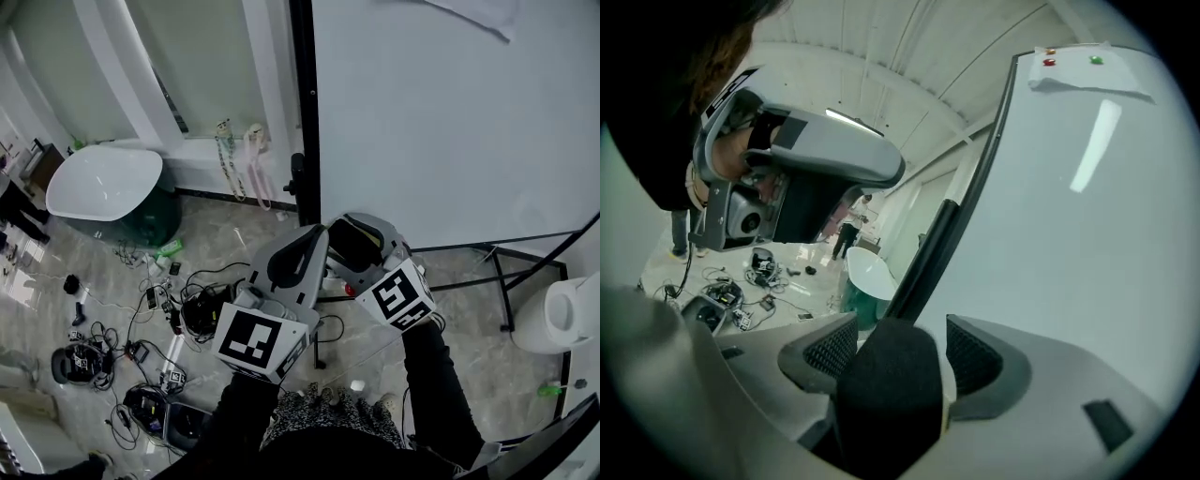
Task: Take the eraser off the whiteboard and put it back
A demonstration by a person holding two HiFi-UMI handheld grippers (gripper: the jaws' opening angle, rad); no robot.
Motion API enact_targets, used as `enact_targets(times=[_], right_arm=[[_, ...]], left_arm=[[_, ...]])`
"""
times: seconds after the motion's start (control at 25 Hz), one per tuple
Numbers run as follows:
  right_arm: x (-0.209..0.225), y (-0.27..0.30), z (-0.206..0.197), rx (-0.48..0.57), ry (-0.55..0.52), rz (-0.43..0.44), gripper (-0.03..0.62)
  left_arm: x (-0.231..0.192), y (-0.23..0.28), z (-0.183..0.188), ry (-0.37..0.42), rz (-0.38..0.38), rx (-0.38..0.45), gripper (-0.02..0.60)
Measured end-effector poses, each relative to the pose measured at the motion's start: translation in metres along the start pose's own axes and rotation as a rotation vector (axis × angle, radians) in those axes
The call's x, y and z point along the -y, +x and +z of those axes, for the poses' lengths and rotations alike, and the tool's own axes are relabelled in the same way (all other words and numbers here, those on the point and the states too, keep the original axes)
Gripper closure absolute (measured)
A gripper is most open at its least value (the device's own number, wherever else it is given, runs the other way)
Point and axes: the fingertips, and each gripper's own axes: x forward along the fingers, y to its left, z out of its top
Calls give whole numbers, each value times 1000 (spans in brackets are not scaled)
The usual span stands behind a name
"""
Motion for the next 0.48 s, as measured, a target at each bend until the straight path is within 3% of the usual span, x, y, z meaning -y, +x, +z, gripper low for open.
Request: enact_targets(times=[0.48], right_arm=[[9, -7, -2, 62, 38, -3, 308]], left_arm=[[4, 13, -5, -7, -6, -3, 575]])
